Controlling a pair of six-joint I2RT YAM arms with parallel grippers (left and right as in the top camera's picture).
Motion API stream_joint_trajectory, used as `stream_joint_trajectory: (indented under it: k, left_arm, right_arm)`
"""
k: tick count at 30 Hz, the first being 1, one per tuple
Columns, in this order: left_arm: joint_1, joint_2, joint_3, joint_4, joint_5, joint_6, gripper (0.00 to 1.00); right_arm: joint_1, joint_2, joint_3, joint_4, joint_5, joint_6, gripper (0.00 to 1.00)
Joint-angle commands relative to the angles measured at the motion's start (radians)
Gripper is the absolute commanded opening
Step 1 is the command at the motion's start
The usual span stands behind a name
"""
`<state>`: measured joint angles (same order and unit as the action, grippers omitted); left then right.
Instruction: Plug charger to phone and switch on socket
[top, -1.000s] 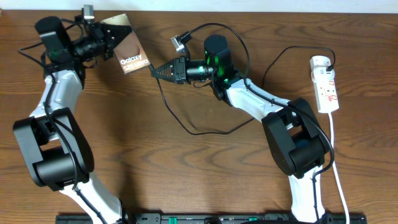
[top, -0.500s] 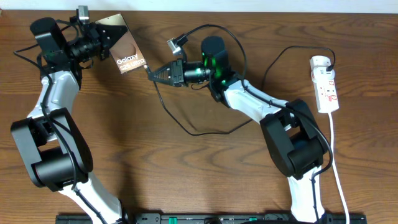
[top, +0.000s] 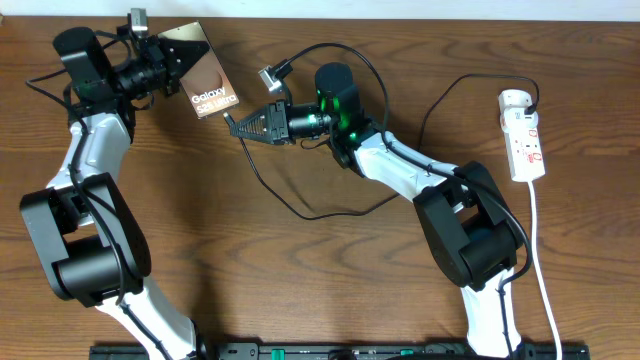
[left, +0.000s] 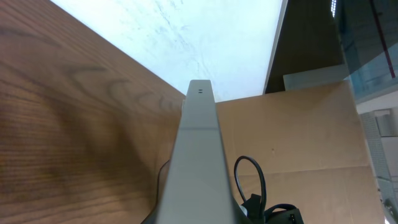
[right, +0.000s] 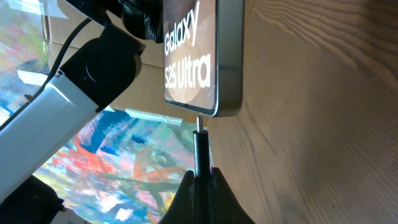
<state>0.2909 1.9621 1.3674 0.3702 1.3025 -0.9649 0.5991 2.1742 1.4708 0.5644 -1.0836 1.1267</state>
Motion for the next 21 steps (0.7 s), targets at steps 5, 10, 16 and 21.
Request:
stream_joint_trajectory:
  k: [5, 10, 16, 21]
  left_arm:
    - [-0.001, -0.003, 0.009, 0.010, 0.013, 0.010, 0.07]
    - [-0.001, -0.003, 0.009, 0.010, 0.013, 0.010, 0.07]
    - [-0.002, -0.003, 0.009, 0.010, 0.013, 0.010, 0.07]
    - [-0.020, -0.003, 0.009, 0.010, 0.013, 0.010, 0.07]
  right_arm:
    - [0.003, 0.003, 0.006, 0.012, -0.010, 0.014, 0.01]
    - [0.003, 0.003, 0.006, 0.026, -0.019, 0.025, 0.01]
    - [0.003, 0.003, 0.006, 0.027, -0.018, 0.025, 0.01]
    - [0.003, 0.003, 0.006, 0.027, -0.018, 0.025, 0.01]
